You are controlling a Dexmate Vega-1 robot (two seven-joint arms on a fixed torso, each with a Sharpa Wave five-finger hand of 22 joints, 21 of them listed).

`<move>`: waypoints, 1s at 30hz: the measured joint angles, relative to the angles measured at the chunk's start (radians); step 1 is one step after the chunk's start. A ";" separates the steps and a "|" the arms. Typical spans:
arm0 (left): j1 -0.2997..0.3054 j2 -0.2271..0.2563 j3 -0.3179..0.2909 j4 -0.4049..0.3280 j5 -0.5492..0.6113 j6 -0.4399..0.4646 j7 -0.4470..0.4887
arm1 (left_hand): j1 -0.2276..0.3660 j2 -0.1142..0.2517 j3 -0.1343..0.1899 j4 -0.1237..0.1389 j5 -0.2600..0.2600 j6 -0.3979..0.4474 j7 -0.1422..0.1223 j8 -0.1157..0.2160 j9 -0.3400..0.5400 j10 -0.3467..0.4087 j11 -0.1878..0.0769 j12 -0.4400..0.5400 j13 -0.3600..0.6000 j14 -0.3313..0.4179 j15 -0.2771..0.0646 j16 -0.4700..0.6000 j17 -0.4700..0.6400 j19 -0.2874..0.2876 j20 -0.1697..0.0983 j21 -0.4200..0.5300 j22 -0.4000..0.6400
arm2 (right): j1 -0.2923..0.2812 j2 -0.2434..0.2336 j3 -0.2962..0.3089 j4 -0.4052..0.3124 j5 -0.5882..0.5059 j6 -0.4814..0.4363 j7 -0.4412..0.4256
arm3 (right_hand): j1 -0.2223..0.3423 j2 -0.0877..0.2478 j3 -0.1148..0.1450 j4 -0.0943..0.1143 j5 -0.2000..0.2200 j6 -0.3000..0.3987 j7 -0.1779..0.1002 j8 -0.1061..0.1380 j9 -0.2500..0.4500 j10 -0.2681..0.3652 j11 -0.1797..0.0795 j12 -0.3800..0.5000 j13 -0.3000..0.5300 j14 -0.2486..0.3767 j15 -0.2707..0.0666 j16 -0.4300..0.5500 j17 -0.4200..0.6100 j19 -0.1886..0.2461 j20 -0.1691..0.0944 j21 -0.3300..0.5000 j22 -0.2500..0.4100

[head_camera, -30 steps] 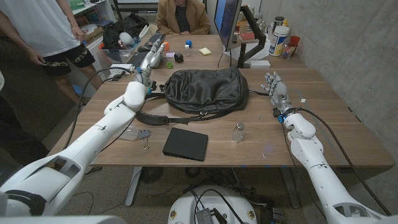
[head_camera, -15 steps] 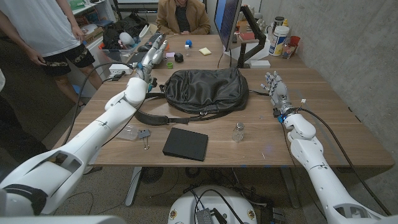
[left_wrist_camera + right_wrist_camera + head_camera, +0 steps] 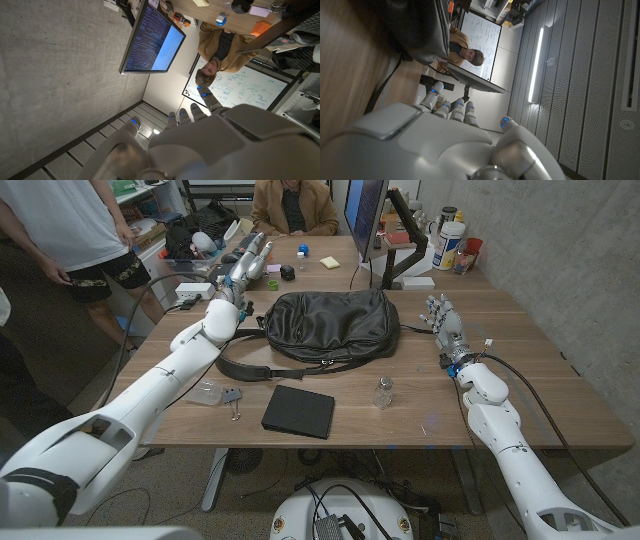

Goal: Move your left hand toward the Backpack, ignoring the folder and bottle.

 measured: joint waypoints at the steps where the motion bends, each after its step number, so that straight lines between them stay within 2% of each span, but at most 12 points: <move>1: 0.000 0.000 0.000 0.000 0.001 0.000 0.000 | 0.000 0.000 0.000 0.000 0.000 0.000 0.000 0.000 0.000 0.000 0.000 0.000 0.000 0.000 0.000 0.000 0.000 0.000 0.000 -0.002 0.000 | 0.000 0.000 0.000 0.000 0.000 0.000 0.000 | 0.000 0.000 0.000 0.000 0.004 0.000 0.000 0.000 0.000 0.000 0.000 0.000 0.000 0.000 0.000 0.000 0.000 0.000 0.000 0.000 0.000; 4: -0.033 0.000 0.019 0.016 0.013 0.002 0.000 | 0.000 0.000 0.000 0.000 0.000 -0.004 -0.004 0.000 0.000 0.000 0.000 0.000 0.000 0.000 0.000 0.000 0.000 0.000 0.000 -0.004 0.000 | 0.001 0.000 -0.002 0.002 0.004 0.013 0.007 | 0.000 0.000 0.000 0.000 0.004 0.000 0.000 0.000 0.000 0.000 0.000 0.000 0.000 0.000 0.000 0.000 0.000 0.000 0.000 0.000 0.000; 24: -0.100 -0.006 0.054 0.071 0.064 -0.005 -0.007 | 0.000 0.000 0.004 -0.004 0.000 -0.002 -0.013 0.000 0.000 0.005 -0.005 0.000 0.000 0.000 0.000 0.000 0.000 0.000 0.000 -0.008 0.000 | 0.004 -0.003 -0.010 0.005 0.005 0.027 0.007 | 0.000 0.000 0.000 0.000 0.004 0.000 0.000 0.000 0.000 0.000 0.000 0.008 0.000 0.000 0.000 0.000 0.000 0.000 0.000 -0.008 0.000; 27: -0.111 -0.007 0.061 0.077 0.073 -0.008 -0.008 | 0.000 0.000 0.004 -0.004 0.000 -0.002 -0.024 0.000 0.000 0.005 -0.005 0.000 0.000 0.000 0.000 0.000 0.000 0.000 0.000 -0.008 0.000 | 0.004 -0.004 -0.010 0.006 0.006 0.031 0.008 | 0.000 0.000 0.000 0.000 0.004 0.000 0.000 0.000 0.000 0.000 0.000 0.008 0.000 0.000 0.000 0.000 0.000 0.000 0.000 -0.008 0.000; 30: -0.122 -0.010 0.068 0.084 0.084 -0.011 -0.009 | 0.000 0.000 0.004 -0.004 0.000 -0.002 -0.024 0.000 0.000 0.005 -0.005 0.000 0.000 0.000 0.000 0.000 0.000 0.000 0.000 -0.008 0.000 | 0.003 -0.005 -0.010 0.006 0.007 0.035 0.008 | 0.000 0.000 0.000 0.000 0.004 0.000 0.000 0.000 0.000 0.000 0.000 0.008 0.000 0.000 0.000 0.000 0.000 0.000 0.000 -0.008 0.000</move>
